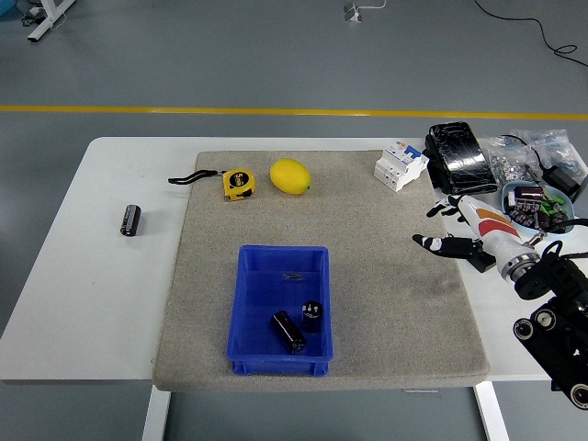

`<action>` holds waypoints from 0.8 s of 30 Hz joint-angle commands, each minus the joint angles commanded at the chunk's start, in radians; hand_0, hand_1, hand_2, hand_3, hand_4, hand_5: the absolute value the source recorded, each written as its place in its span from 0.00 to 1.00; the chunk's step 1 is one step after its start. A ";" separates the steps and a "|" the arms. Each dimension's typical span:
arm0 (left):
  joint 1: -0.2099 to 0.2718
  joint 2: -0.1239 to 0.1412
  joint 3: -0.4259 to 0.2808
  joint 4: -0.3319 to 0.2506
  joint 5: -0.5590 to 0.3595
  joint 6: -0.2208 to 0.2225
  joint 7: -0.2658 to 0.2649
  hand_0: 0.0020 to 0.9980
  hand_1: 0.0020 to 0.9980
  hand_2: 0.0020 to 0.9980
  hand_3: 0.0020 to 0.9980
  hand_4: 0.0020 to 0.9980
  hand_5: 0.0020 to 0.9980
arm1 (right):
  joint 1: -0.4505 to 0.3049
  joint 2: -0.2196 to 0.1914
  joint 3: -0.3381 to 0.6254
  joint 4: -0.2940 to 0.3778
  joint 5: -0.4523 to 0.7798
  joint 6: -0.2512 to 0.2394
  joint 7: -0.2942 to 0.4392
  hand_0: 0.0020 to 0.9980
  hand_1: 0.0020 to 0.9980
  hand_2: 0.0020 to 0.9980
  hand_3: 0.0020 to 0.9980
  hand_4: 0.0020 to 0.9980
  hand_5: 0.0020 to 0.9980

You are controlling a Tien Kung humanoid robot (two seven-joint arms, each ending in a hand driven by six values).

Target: Pick up the battery,place it into the box

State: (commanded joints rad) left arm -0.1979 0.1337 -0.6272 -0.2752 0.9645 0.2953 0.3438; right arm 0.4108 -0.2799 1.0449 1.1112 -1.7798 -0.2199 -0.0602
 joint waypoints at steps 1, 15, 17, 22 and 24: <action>0.000 -0.001 -0.001 0.000 0.000 0.000 0.000 0.60 0.54 0.61 0.62 0.62 0.68 | -0.014 0.001 0.016 -0.003 0.023 -0.011 0.007 0.68 0.72 0.79 0.64 0.90 0.40; 0.009 -0.010 -0.017 0.001 0.017 -0.003 0.003 0.60 0.55 0.61 0.62 0.62 0.68 | -0.191 0.012 0.109 0.004 0.587 0.089 0.230 0.68 0.72 0.78 0.69 0.96 0.43; 0.012 -0.011 -0.017 0.000 0.021 -0.006 0.003 0.60 0.55 0.61 0.62 0.62 0.68 | -0.196 0.005 0.110 -0.001 0.665 0.084 0.235 0.68 0.72 0.78 0.69 0.96 0.43; 0.012 -0.016 0.001 -0.003 0.016 -0.012 -0.006 0.60 0.55 0.61 0.62 0.62 0.68 | -0.194 -0.007 0.105 -0.015 0.717 0.086 0.238 0.68 0.71 0.78 0.69 0.97 0.44; 0.012 -0.018 0.002 -0.003 0.018 -0.013 -0.006 0.60 0.55 0.60 0.62 0.61 0.68 | -0.189 -0.004 0.099 -0.026 0.726 0.092 0.249 0.67 0.71 0.78 0.69 0.97 0.44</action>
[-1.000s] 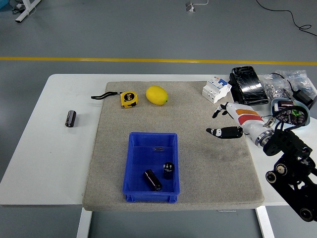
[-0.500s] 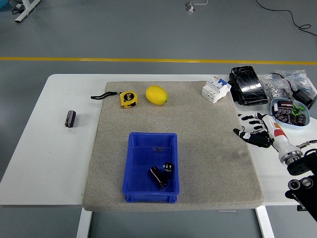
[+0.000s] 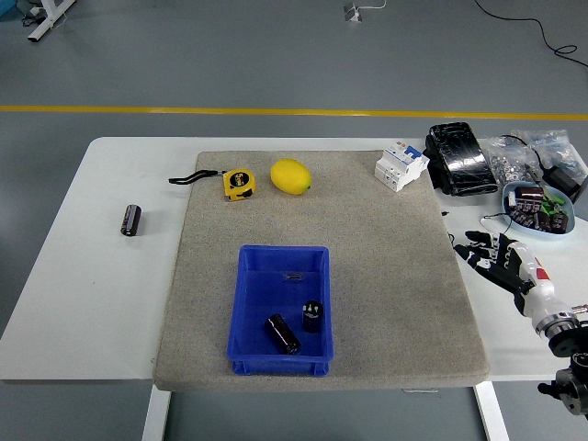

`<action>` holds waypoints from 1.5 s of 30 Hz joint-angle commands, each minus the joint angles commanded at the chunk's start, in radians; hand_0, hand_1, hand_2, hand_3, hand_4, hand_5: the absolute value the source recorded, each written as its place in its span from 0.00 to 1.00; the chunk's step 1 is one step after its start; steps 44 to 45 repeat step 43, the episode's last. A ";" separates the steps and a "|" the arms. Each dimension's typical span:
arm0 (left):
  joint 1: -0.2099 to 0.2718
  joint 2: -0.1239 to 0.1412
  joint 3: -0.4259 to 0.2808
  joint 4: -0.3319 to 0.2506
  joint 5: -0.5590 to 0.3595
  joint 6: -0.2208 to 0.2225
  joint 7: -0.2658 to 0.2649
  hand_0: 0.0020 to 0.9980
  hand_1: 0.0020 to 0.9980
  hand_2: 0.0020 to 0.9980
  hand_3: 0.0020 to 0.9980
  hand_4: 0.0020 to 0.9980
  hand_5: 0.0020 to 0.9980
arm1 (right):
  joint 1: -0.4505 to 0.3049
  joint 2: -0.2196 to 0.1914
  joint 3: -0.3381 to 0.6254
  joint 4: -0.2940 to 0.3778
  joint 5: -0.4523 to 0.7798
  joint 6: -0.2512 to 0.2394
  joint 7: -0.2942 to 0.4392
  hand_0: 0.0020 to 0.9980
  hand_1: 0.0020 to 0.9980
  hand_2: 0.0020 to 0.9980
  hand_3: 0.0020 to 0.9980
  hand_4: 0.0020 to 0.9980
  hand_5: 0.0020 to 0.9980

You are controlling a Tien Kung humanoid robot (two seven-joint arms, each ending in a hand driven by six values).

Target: Pick up the battery,place it into the box

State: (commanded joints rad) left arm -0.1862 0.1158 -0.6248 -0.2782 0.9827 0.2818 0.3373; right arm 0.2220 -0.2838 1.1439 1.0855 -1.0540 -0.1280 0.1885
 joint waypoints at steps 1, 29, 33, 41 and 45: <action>0.000 -0.001 0.001 0.000 -0.001 0.000 -0.001 0.60 0.55 0.60 0.62 0.61 0.68 | 0.002 0.001 -0.003 -0.004 0.004 0.003 0.006 0.67 0.71 0.78 0.69 0.97 0.44; -0.006 -0.006 0.027 0.003 -0.045 0.010 -0.020 0.61 0.57 0.61 0.62 0.61 0.68 | 0.001 0.018 0.064 0.037 0.202 0.098 0.081 0.73 0.76 0.81 0.81 1.00 0.58; -0.006 -0.008 0.028 0.005 -0.050 0.012 -0.021 0.61 0.57 0.61 0.62 0.62 0.68 | -0.002 0.018 0.072 0.037 0.193 0.100 0.069 0.78 0.79 0.84 0.86 1.00 0.72; -0.007 -0.011 0.029 0.006 -0.053 0.015 -0.022 0.60 0.57 0.61 0.62 0.62 0.69 | 0.002 0.015 0.080 0.045 0.160 0.105 0.046 0.80 0.80 0.85 0.88 1.00 0.73; -0.006 -0.011 0.031 0.006 -0.056 0.015 -0.023 0.60 0.57 0.61 0.62 0.62 0.69 | 0.000 0.016 0.084 0.047 0.154 0.105 0.041 0.80 0.80 0.85 0.88 1.00 0.73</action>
